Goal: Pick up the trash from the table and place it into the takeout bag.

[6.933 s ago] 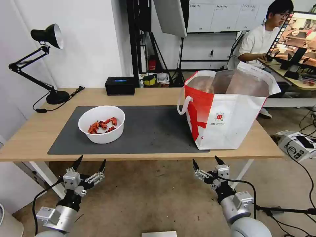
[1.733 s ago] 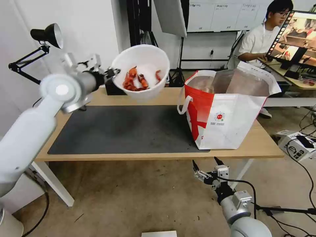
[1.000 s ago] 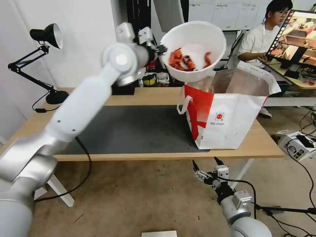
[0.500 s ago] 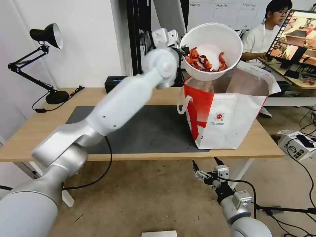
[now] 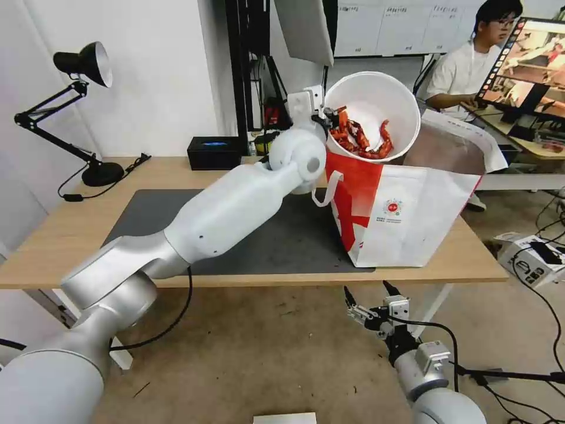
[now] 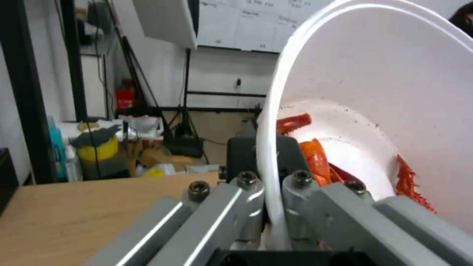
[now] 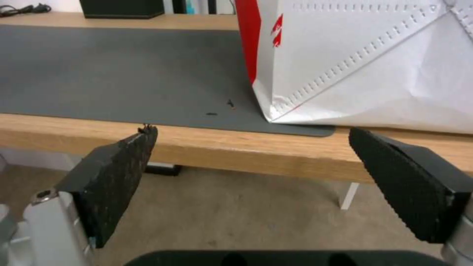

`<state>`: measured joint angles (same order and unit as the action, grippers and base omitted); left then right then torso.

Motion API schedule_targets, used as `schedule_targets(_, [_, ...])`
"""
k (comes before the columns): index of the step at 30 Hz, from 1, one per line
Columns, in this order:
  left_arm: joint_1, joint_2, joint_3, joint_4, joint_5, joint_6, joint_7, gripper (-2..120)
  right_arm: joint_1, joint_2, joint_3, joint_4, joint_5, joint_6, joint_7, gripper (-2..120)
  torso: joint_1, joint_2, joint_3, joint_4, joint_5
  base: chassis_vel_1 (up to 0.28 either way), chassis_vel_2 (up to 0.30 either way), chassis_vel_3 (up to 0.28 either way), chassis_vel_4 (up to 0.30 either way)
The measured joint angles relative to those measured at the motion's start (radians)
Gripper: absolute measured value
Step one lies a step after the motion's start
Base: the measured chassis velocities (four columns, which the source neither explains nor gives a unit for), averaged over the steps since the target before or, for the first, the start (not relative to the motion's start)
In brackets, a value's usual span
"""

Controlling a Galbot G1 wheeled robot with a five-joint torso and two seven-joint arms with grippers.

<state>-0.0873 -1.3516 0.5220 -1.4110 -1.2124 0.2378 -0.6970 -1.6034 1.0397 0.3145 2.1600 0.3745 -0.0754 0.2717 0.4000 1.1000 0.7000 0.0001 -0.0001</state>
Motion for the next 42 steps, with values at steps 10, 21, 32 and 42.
schedule_targets(10, [-0.011, 0.013, 0.026, -0.033, 0.006, 0.002, 0.060, 0, 0.000, 0.000, 0.000, 0.000, 0.000, 0.000, 0.000, 100, 0.000, 0.000, 0.000, -0.0001, 0.0001, 0.000, 0.000, 0.000, 0.000])
schedule_targets(21, [0.002, 0.038, 0.038, -0.059, -0.029, 0.041, 0.127, 0, 0.000, 0.000, 0.000, 0.000, 0.000, 0.000, 0.000, 100, 0.000, 0.000, 0.000, 0.0000, 0.0001, 0.000, 0.000, 0.000, 0.000])
schedule_targets(32, [-0.018, 0.033, -0.015, -0.110, -0.293, 0.199, 0.122, 35, 0.000, 0.000, 0.000, 0.000, 0.000, 0.000, 0.000, 100, 0.000, 0.000, 0.000, -0.0001, 0.0000, 0.000, 0.000, 0.000, 0.000])
schedule_targets(42, [-0.022, 0.051, -0.021, -0.121, -0.287, 0.195, 0.101, 70, 0.000, 0.000, 0.000, 0.000, 0.000, 0.000, 0.000, 100, 0.000, 0.000, 0.000, -0.0002, 0.0001, 0.000, 0.000, 0.000, 0.000])
